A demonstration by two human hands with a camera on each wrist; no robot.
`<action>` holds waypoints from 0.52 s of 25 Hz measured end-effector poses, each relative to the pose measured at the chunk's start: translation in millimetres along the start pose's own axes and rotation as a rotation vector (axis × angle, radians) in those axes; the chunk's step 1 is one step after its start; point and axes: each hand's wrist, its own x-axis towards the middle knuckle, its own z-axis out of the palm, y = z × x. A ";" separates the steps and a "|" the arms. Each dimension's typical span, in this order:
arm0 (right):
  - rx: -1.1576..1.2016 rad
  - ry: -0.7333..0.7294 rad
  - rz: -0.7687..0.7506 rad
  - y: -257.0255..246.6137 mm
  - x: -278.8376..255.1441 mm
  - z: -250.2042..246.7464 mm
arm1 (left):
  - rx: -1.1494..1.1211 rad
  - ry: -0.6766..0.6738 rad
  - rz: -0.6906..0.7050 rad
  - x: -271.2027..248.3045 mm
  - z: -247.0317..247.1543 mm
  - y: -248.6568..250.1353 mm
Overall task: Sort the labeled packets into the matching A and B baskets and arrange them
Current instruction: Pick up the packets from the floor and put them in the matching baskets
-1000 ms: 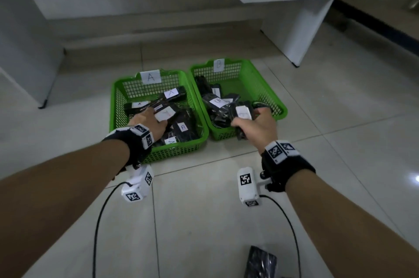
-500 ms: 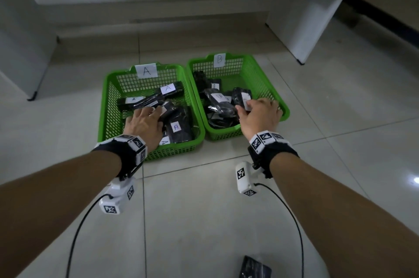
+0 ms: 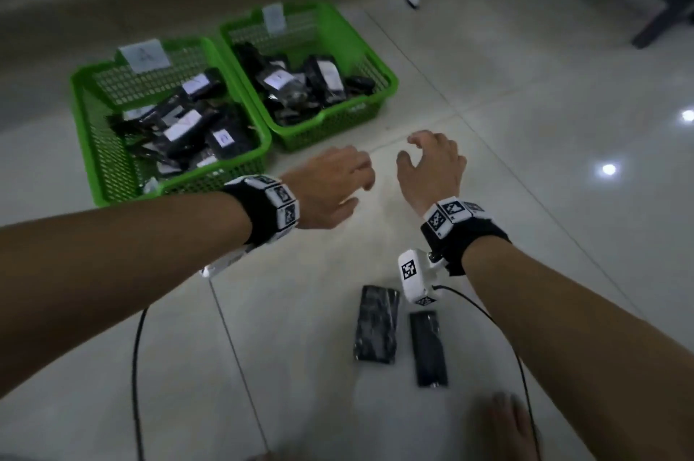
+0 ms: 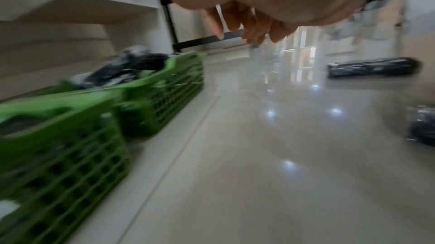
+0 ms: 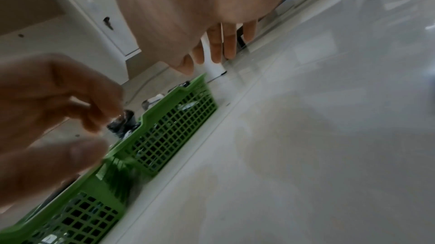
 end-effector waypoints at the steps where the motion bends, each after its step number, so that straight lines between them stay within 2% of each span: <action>1: -0.003 -0.009 0.053 16.2 -11.7 -10.8 | -0.036 -0.072 0.125 9.3 7.0 18.5; 4: -0.039 -0.087 0.213 58.9 -44.4 -36.9 | -0.043 -0.385 0.400 26.8 21.7 65.9; 7: 0.025 -0.151 0.352 92.3 -74.3 -50.8 | 0.116 -0.668 0.600 36.2 32.7 95.8; 10: 0.014 -0.265 0.402 118.3 -99.9 -47.3 | 0.224 -0.719 0.711 33.8 46.9 110.3; 11: 0.016 -0.281 0.411 126.4 -106.9 -43.7 | 0.238 -0.720 0.702 31.6 52.2 112.3; 13: 0.080 -0.218 0.406 138.5 -115.7 -37.6 | 0.215 -0.714 0.634 29.6 59.2 108.7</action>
